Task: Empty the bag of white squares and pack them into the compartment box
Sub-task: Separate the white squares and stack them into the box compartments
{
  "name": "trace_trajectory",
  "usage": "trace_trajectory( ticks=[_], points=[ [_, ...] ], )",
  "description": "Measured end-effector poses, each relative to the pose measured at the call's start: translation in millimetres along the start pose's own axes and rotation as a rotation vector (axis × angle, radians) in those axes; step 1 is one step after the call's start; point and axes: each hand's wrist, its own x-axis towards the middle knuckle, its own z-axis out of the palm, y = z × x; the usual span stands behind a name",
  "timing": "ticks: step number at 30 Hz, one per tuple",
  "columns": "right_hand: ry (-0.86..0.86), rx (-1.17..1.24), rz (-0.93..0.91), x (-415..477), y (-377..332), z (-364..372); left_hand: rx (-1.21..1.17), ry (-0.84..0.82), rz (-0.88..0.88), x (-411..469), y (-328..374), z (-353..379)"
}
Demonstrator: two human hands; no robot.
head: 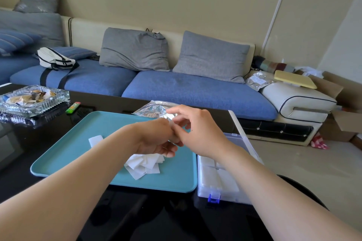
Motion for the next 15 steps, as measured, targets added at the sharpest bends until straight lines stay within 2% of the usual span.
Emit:
trace_trajectory(
  ticks=[7,11,13,15],
  points=[
    [-0.031,0.05,0.153,-15,0,-29,0.19,0.018,0.094,-1,4,31],
    [-0.038,-0.187,0.367,-29,11,-51,0.56,0.215,0.151,9,-4,50],
    [-0.114,-0.215,0.485,-38,15,-63,0.832,0.248,0.257,11,-9,61],
    [-0.172,-0.254,0.58,-48,19,-75,0.989,0.222,0.378,10,-11,74]
  ],
)
